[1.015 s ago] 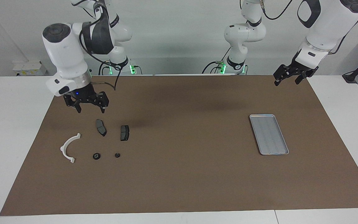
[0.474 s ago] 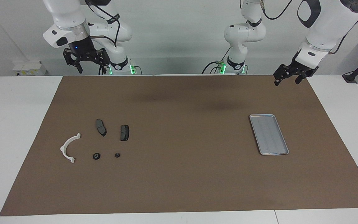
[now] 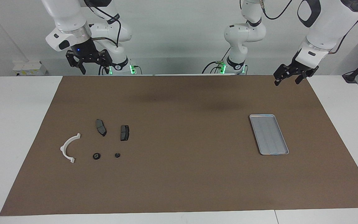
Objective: Place bearing gear from tray to pile
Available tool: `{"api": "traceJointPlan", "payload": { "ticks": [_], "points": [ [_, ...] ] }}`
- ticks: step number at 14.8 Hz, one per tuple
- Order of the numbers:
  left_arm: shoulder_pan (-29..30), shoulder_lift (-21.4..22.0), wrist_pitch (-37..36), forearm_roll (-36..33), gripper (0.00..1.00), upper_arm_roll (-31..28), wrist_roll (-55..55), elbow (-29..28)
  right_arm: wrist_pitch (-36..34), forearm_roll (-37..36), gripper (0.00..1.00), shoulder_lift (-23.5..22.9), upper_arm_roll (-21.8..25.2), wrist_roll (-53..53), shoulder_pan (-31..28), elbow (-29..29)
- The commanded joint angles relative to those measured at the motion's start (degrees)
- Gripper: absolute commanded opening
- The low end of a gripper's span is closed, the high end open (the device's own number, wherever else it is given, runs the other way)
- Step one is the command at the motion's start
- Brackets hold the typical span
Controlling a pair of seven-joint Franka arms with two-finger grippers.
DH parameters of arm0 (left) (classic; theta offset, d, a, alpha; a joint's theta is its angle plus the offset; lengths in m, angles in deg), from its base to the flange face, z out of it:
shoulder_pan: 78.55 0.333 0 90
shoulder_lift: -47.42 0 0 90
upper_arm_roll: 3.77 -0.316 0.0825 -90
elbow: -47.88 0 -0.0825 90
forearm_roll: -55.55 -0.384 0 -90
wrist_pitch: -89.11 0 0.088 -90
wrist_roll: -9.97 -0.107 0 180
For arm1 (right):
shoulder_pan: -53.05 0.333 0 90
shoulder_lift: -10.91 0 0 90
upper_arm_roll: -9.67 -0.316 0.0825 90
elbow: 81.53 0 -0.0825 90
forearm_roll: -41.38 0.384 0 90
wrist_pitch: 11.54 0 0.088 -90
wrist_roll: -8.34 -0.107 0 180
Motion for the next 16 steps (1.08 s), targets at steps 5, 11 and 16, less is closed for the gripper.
{"api": "traceJointPlan", "payload": {
  "ticks": [5, 11, 16],
  "points": [
    [-1.0, 0.4, -0.3, -0.1, 1.00, -1.0, -0.6, 0.4, 0.4, -0.2, 1.00, 0.2, 0.0, 0.6, -0.9, -1.1],
    [-1.0, 0.4, -0.3, -0.1, 1.00, -1.3, -0.7, 0.4, 0.5, -1.5, 1.00, 0.2, -0.1, 1.0, -0.9, -1.1],
    [-1.0, 0.4, -0.3, -0.1, 1.00, -1.3, -0.6, 0.4, 0.4, -2.6, 1.00, 0.1, -0.2, 1.1, -0.4, -1.1]
  ]
}}
